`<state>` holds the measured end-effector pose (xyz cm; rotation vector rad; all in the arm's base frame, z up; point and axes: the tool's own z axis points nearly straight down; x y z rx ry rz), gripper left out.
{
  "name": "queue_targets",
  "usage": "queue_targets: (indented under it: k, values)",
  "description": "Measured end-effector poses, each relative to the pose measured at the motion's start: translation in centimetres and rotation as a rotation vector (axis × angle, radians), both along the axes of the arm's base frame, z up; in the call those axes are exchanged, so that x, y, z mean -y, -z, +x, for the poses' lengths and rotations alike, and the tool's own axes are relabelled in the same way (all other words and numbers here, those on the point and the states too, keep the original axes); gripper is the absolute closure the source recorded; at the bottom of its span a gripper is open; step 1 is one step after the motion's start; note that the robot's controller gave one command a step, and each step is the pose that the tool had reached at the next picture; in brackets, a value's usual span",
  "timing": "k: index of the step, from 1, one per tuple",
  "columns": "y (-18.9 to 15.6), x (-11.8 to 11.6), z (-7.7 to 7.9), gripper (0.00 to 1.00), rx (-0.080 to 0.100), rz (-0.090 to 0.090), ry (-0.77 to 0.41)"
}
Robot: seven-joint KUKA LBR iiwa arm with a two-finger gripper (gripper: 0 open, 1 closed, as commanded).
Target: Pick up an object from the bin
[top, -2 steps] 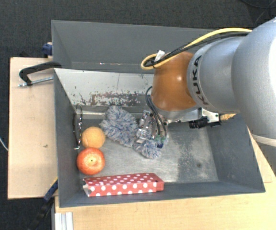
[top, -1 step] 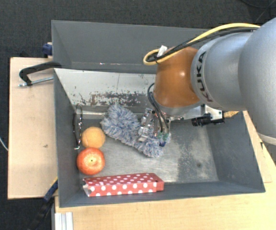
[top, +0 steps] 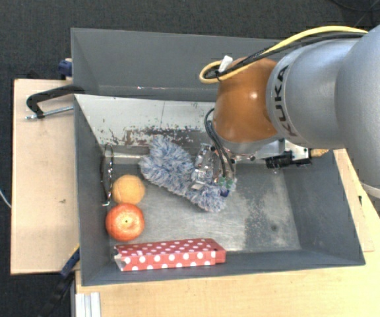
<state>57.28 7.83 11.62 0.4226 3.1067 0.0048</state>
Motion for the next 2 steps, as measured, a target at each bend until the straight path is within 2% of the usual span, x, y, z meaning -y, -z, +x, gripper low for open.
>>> queue_targets:
  k: [1, 2]
  values:
    - [-0.50, -0.02, 0.05, 1.00, 0.003, 0.000, 0.000]
    - [-0.95, -0.01, -0.14, 1.00, -0.005, -0.001, 0.000]
